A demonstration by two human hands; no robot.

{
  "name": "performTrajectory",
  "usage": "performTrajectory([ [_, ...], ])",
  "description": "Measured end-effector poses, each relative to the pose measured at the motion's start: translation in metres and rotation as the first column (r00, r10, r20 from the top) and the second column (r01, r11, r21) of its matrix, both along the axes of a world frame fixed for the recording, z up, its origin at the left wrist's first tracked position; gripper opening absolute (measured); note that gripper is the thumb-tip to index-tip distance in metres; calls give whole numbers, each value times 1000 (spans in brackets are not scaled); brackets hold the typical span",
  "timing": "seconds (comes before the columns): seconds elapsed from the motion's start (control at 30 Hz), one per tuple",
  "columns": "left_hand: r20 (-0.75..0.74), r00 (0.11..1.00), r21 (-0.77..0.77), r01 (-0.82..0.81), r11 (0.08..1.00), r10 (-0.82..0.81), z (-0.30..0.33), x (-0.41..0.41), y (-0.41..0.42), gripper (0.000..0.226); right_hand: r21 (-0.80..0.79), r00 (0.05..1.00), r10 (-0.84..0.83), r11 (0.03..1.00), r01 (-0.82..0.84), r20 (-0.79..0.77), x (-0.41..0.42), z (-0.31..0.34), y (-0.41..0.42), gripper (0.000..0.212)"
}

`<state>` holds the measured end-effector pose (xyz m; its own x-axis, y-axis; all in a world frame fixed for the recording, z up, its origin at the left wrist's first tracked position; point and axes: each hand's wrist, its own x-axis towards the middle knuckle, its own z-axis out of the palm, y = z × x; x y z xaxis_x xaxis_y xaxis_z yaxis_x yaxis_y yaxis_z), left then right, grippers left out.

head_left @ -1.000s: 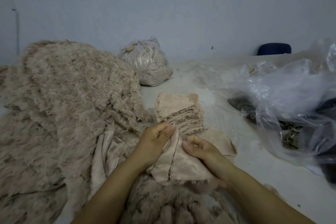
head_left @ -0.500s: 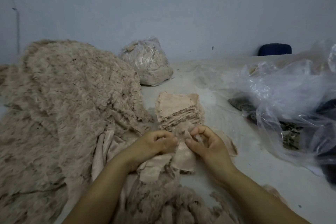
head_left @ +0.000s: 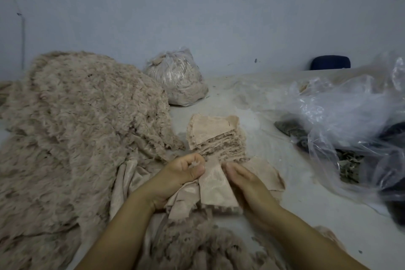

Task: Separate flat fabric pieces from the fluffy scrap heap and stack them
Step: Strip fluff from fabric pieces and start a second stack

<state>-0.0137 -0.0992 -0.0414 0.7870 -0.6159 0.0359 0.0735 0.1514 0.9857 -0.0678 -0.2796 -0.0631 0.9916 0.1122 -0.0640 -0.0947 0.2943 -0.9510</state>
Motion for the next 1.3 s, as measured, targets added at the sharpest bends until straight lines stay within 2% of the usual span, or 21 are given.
performTrajectory([
  [0.1,86,996,106,26,994,-35,-1,0,-1,16,168,990,129,979,-117,-61,-1,3,1,44],
  [0.2,72,996,105,37,994,-45,-2,2,0,27,106,996,81,992,-75,-48,-1,4,-2,52],
  [0.3,75,997,121,-6,993,-3,-2,3,2,37,59,1000,28,998,-28,5,-1,5,-3,49],
  [0.4,98,994,190,-55,980,36,0,5,3,35,42,995,-48,998,44,92,0,2,-2,46],
  [0.47,61,997,219,-50,974,38,-1,6,4,25,5,978,-117,993,118,172,1,1,-4,46],
  [0.53,-67,997,152,-24,988,34,-1,3,4,12,-9,964,-136,990,142,227,1,0,-5,47],
  [0.57,-112,994,113,-3,994,15,-1,2,4,14,-27,958,-136,989,147,251,1,-1,-5,46],
  [0.6,-133,991,97,26,995,-13,0,0,4,30,-60,951,-142,985,164,274,1,-1,-4,45],
  [0.7,-117,983,114,156,981,-142,1,-4,1,97,-148,917,-221,948,281,331,2,-3,-1,35],
  [0.77,-131,978,75,175,982,-165,1,-5,0,116,-142,895,-290,924,354,340,3,-2,-2,32],
  [0.83,-102,992,83,78,993,-70,1,-4,0,106,-124,884,-330,913,388,332,3,0,-4,31],
  [0.93,109,994,261,-47,964,19,-4,-2,-4,81,-123,902,-303,927,354,306,1,1,-5,32],
  [1.0,235,970,282,-136,950,69,-11,1,-9,50,-85,946,-240,961,263,217,0,0,-3,39],
  [1.07,260,961,210,-152,966,94,-13,0,-14,12,-45,989,-126,991,129,77,-1,0,-1,51],
  [1.1,257,961,190,-157,969,105,-14,-1,-16,9,-44,997,-68,997,69,22,-2,1,0,52],
  [1.17,257,953,167,-206,964,159,-12,-5,-21,19,-60,1000,-5,998,4,-21,-2,3,0,46],
  [1.23,233,946,138,-263,955,227,-10,-6,-22,32,-64,1000,-12,998,11,-17,-2,3,-1,39],
  [1.3,229,956,143,-219,965,183,-8,-9,-23,38,-66,1000,-8,998,8,-6,-2,3,-2,38],
])
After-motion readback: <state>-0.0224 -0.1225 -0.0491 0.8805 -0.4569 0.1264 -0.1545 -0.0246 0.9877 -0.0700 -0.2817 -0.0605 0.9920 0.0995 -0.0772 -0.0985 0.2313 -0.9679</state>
